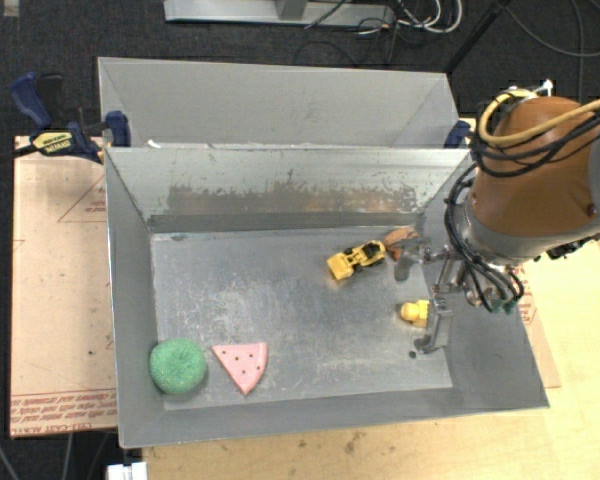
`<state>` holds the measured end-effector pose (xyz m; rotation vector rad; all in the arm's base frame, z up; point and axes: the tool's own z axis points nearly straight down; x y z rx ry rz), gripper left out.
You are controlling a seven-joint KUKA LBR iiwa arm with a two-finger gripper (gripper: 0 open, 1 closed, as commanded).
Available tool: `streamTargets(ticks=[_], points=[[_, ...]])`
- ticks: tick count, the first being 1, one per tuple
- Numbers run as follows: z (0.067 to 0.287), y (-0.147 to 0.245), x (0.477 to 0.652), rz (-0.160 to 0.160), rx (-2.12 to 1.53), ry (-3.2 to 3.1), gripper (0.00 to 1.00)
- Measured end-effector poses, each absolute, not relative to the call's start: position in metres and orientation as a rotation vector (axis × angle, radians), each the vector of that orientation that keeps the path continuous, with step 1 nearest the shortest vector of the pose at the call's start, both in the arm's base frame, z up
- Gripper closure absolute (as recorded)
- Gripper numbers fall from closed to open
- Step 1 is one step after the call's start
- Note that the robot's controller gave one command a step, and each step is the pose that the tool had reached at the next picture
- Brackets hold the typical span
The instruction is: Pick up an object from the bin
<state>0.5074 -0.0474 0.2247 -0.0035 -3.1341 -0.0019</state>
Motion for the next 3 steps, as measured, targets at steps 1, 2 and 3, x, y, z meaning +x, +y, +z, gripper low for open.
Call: streamTargets(ticks=[1,2,3], points=[[0.229,-0.047,0.509,0.0,-0.001,-3.142,0.0],[0.202,-0.055,0.505,-0.002,-0.081,-3.145,0.0],[0.17,-0.076,0.499,-0.003,-0.163,-3.139,0.0]])
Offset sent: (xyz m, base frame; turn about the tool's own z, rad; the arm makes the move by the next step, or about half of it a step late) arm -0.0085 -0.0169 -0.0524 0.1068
